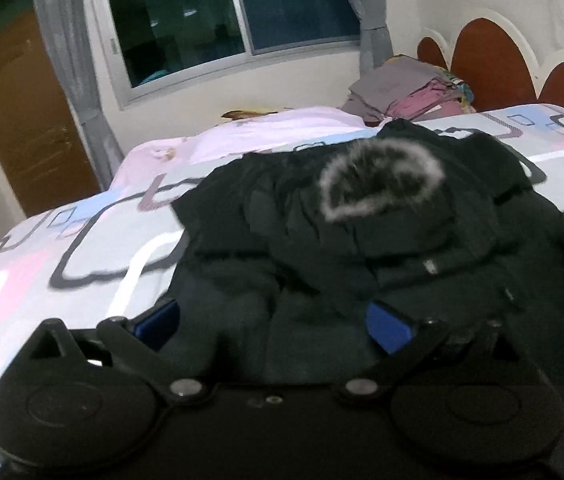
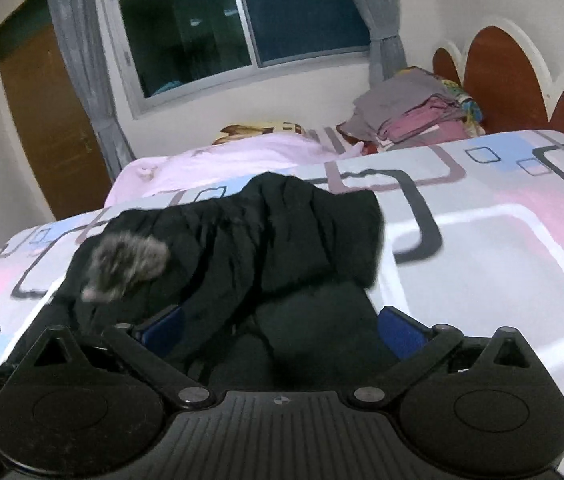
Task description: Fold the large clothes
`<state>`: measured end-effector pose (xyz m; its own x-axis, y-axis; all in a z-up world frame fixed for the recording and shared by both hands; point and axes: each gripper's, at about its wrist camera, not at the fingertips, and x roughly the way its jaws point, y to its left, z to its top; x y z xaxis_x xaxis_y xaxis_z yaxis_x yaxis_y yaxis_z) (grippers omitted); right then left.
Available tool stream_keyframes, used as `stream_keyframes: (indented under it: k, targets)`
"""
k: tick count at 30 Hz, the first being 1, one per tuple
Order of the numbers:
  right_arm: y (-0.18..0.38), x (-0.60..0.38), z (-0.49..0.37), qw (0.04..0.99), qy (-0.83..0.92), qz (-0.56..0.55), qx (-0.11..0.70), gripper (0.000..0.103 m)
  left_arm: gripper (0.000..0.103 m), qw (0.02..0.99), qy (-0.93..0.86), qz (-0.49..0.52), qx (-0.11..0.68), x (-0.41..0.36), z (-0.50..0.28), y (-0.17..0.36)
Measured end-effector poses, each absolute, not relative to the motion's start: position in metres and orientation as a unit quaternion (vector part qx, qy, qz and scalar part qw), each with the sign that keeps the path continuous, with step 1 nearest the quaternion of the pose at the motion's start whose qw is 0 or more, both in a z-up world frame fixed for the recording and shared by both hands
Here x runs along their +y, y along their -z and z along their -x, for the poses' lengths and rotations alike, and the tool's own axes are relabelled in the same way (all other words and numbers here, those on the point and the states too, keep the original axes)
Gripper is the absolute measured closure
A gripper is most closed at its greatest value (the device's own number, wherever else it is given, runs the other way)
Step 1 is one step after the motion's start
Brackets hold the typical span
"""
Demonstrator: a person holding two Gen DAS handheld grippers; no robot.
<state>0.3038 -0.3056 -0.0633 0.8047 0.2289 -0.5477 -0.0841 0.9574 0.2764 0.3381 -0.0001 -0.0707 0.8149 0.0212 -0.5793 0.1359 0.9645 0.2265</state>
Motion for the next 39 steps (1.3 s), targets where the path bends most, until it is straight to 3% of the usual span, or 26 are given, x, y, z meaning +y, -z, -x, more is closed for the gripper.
stream_keyframes:
  k: [12,19,23,25,29,39]
  targets:
    - [0.071,-0.332,-0.153,0.941,-0.099,-0.102,0.308,0.001,0.003,0.937,-0.014,-0.124,0.325,-0.002,-0.194,0.071]
    - [0.094,-0.359,-0.103,0.925,-0.080,-0.140,0.345,0.001,0.004,0.926,-0.057,-0.086,0.362,0.058,-0.145,0.087]
    - [0.108,-0.375,-0.084,0.913,-0.068,-0.169,0.364,0.001,0.022,0.915,-0.047,-0.023,0.400,0.100,-0.136,0.099]
    - [0.111,-0.383,-0.076,0.908,-0.064,-0.198,0.364,0.007,0.026,0.914,-0.022,0.024,0.405,0.115,-0.133,0.099]
    - [0.119,-0.384,-0.078,0.897,-0.071,-0.209,0.384,0.008,0.029,0.907,0.020,0.083,0.413,0.127,-0.137,0.101]
    - [0.144,-0.386,-0.092,0.863,-0.083,-0.278,0.415,0.008,0.031,0.892,0.038,0.112,0.437,0.132,-0.142,0.117]
